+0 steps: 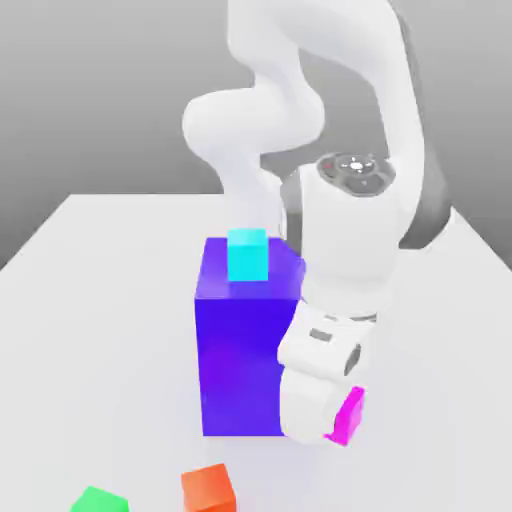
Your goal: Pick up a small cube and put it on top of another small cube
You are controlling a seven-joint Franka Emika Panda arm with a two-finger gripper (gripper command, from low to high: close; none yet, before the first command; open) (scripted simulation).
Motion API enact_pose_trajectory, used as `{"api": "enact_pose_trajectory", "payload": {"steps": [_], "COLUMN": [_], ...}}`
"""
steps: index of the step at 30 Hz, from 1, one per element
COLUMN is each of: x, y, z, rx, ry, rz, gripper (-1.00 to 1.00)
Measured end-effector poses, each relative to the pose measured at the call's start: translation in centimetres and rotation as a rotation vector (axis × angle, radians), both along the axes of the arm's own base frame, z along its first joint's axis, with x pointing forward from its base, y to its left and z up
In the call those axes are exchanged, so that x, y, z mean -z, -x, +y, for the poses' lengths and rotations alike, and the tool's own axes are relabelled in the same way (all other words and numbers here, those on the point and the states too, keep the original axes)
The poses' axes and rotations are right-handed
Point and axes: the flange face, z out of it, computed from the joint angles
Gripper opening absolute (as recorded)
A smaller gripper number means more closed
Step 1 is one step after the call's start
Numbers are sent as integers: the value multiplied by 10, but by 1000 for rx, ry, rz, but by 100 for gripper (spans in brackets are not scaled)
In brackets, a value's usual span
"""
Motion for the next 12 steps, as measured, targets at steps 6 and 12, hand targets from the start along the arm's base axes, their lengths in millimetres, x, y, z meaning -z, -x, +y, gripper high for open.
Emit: {"api": "enact_pose_trajectory", "payload": {"steps": [6, 12], "x": [-7, 32], "y": [-39, -48], "z": [-140, -191], "rx": [524, 704], "ry": [13, 20], "rz": [-8, -14], "gripper": [-100, 100]}}
